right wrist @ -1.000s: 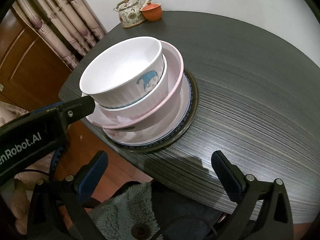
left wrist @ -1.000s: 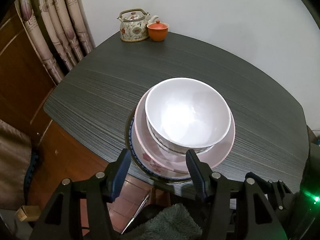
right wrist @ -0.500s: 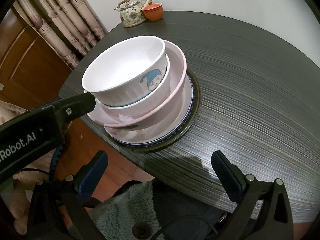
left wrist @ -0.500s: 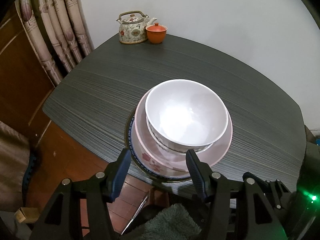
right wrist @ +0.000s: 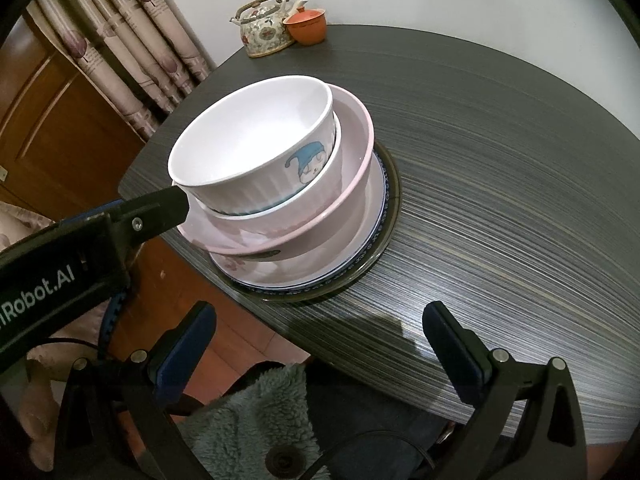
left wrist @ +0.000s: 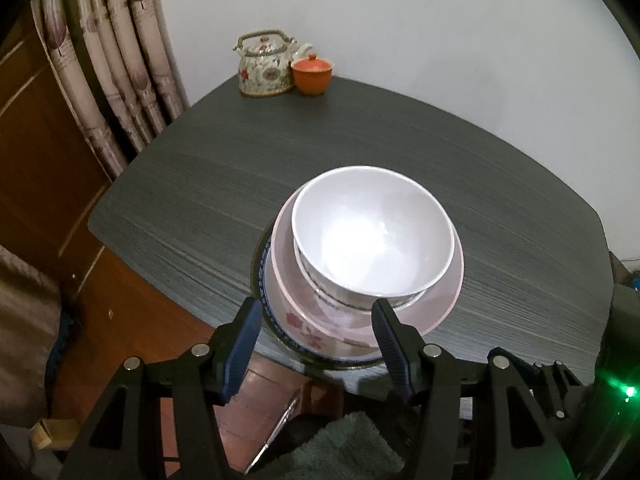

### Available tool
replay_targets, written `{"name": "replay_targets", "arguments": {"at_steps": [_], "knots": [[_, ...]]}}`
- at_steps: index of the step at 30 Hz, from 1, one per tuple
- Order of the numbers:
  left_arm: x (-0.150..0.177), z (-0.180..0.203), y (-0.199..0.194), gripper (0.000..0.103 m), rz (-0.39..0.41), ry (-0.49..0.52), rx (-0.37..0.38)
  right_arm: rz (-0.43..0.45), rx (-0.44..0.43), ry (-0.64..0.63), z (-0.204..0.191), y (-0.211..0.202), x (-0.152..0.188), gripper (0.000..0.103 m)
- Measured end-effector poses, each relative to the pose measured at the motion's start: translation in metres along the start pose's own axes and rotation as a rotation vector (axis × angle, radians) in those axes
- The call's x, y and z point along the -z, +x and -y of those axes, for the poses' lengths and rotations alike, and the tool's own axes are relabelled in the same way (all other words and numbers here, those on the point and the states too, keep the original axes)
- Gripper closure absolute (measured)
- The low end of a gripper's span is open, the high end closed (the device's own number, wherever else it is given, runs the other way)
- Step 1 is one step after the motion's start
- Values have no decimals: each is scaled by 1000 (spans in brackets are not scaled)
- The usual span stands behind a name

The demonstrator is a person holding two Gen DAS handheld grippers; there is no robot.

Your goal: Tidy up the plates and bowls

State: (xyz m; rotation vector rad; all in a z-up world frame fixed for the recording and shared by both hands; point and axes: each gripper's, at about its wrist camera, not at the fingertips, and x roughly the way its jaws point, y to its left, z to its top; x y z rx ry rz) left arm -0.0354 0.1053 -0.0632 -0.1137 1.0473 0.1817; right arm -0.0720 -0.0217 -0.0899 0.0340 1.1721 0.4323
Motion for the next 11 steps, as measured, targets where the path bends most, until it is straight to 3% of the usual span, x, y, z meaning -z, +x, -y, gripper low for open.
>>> {"name": "replay_targets", "arguments": {"at_steps": [11], "knots": [[0,-4,2,45,-33,-21,27,1,-2,6,4,0,-3,1]]}}
